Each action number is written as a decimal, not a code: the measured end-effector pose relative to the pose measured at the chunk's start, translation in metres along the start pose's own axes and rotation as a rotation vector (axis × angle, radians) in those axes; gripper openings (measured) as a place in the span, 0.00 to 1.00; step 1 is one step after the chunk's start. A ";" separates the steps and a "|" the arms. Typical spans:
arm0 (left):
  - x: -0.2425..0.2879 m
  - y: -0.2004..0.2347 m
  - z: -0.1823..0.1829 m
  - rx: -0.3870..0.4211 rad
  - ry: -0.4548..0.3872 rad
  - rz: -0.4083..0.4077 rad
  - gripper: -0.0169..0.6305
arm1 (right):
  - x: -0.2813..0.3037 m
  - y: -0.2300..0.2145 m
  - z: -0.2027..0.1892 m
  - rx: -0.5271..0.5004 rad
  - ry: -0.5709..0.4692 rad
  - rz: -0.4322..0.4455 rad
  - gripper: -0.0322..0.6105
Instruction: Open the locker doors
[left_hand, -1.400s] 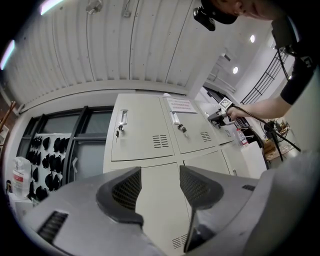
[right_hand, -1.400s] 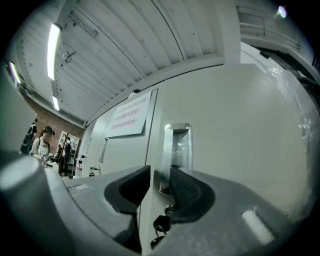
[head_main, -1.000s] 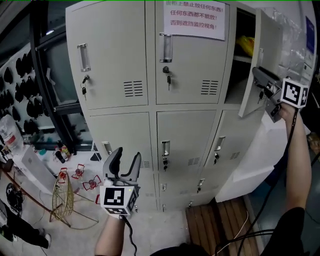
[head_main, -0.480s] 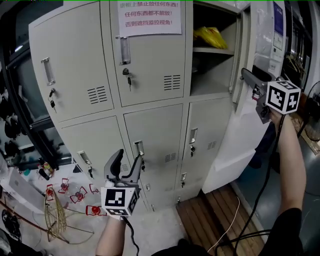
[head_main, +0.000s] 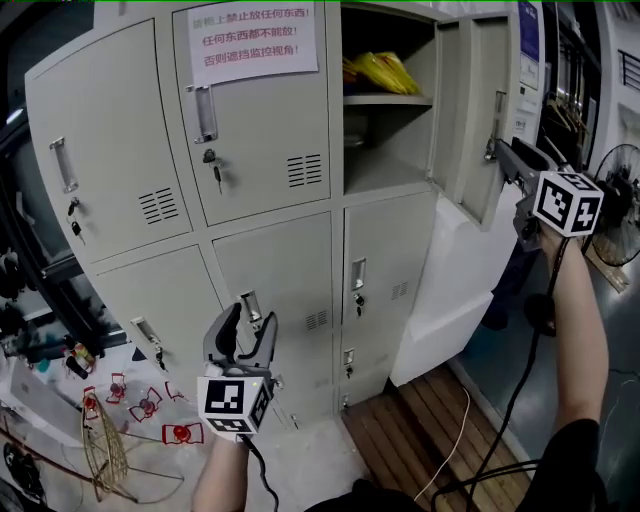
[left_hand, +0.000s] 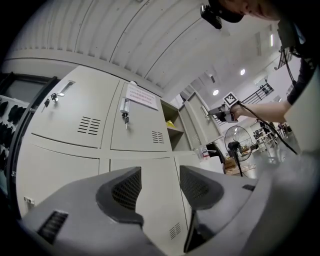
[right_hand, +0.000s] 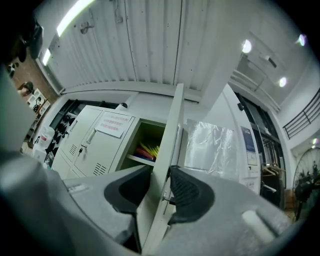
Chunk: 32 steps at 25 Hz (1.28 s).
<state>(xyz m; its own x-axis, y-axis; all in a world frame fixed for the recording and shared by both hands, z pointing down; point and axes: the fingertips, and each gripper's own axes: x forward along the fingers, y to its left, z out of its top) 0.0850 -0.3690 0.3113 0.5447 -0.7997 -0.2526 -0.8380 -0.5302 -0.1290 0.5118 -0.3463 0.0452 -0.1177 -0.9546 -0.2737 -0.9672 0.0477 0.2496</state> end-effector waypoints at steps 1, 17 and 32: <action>0.004 -0.006 -0.002 0.002 0.003 -0.007 0.39 | -0.002 -0.007 -0.001 -0.003 0.001 -0.008 0.24; 0.045 -0.056 -0.009 -0.001 0.036 -0.059 0.39 | -0.025 -0.069 -0.006 0.067 -0.107 -0.064 0.21; 0.017 -0.041 -0.006 0.015 0.032 -0.048 0.39 | -0.066 -0.044 0.012 0.041 -0.217 -0.156 0.19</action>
<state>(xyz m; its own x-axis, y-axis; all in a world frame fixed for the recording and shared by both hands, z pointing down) 0.1291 -0.3626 0.3184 0.5848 -0.7823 -0.2146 -0.8112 -0.5639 -0.1550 0.5598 -0.2821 0.0408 -0.0081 -0.8664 -0.4993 -0.9852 -0.0785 0.1522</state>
